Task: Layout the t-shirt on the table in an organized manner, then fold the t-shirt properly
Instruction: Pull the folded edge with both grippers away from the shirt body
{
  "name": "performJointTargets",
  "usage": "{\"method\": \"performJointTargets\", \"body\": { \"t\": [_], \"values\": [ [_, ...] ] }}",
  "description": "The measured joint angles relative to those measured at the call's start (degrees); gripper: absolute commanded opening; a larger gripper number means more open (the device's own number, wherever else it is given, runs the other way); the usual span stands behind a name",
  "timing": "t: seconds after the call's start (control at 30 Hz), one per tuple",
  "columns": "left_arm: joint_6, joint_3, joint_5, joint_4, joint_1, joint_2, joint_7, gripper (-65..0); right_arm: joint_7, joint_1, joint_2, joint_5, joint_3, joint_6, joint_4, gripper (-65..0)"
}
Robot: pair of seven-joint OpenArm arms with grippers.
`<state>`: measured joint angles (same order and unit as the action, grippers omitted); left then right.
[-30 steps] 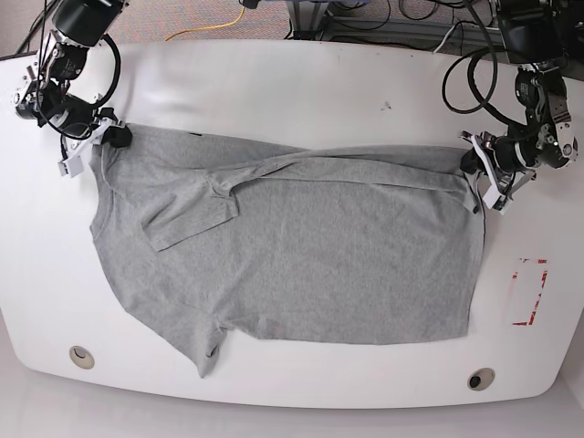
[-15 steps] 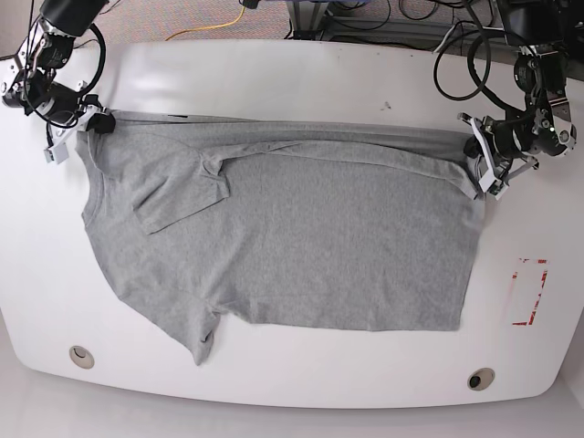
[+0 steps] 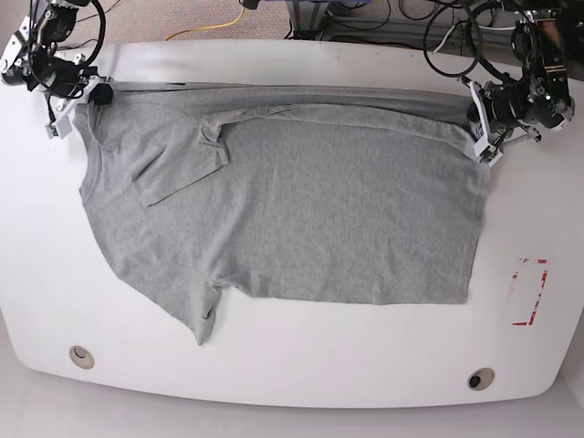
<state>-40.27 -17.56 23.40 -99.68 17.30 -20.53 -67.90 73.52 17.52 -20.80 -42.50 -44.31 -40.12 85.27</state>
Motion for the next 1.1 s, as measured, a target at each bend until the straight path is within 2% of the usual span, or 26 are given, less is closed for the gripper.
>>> {"method": "performJointTargets", "body": {
  "t": [0.27,0.83,0.9,0.97,1.0,1.03,1.1],
  "values": [
    [-0.09,-2.36,0.85,-2.62,5.25,0.09,0.24,-64.0,3.48,1.73,0.26,-0.7,-3.96,0.02,0.17,-65.0],
    [-0.11,-6.75,1.14,-2.73,8.61,0.0,-0.04,-62.5,3.63,5.46,0.33,-5.97,-4.35,0.0,0.24,-63.4],
    [-0.11,-7.1,1.25,-2.78,8.79,0.0,-0.5,-59.3,3.67,5.55,0.33,-6.01,-4.35,0.0,0.24,-59.0],
    [-0.09,-7.21,1.09,-2.78,8.92,0.0,-1.53,-54.6,3.65,5.51,0.31,-5.97,-4.35,0.02,0.24,-47.6],
    [-0.09,-7.26,0.31,-2.78,8.92,0.0,-2.43,-53.6,3.58,5.42,0.26,-5.95,-4.37,0.0,0.24,-45.0],
    [-0.07,-7.26,0.09,-2.78,8.9,0.0,-2.75,-51.4,3.32,5.42,0.2,-5.81,-4.46,0.02,0.28,-36.8],
    [-0.04,-7.43,-0.42,-2.78,8.9,-0.22,-3.5,-49.0,3.08,5.51,0.02,-5.88,-4.76,-0.04,0.35,-27.4]
  ]
}}
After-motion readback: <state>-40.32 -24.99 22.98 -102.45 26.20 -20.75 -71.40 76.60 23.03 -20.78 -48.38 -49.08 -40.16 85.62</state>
